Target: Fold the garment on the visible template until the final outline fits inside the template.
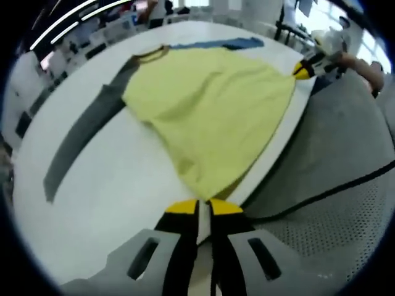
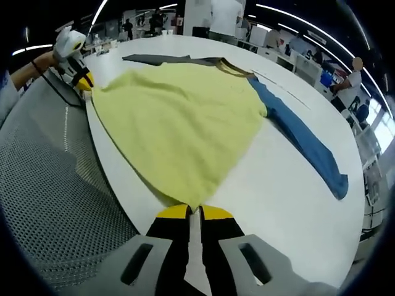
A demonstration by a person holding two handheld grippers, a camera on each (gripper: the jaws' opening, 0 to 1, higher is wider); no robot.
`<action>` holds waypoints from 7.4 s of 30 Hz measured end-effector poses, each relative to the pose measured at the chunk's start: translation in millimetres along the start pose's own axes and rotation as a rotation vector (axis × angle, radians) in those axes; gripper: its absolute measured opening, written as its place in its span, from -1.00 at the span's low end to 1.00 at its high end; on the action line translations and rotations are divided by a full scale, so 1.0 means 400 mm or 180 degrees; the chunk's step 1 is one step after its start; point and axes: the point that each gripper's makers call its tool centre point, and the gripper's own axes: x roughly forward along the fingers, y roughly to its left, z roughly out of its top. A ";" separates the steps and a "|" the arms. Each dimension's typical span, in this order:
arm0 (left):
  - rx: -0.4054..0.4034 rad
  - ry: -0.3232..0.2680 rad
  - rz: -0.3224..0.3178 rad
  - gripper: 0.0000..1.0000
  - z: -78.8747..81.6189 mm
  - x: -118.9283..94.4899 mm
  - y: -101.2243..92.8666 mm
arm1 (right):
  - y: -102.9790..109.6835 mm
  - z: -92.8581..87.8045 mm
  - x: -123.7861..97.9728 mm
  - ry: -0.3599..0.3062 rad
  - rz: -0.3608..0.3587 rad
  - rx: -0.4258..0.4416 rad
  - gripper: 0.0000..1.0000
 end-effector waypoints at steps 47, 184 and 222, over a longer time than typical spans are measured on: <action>0.0150 -0.0850 0.0053 -0.67 0.200 -0.106 -0.024 | 0.017 0.170 -0.067 -0.0632 -0.0020 -0.0040 -0.14; 0.0209 -0.1234 -0.0315 0.98 0.252 -0.209 -0.142 | -0.041 0.201 -0.157 -0.0967 0.0075 0.0001 0.99; 0.0159 -0.1295 -0.0198 0.85 0.279 -0.230 -0.140 | -0.473 0.112 -0.189 -0.0970 -0.0987 0.0439 0.56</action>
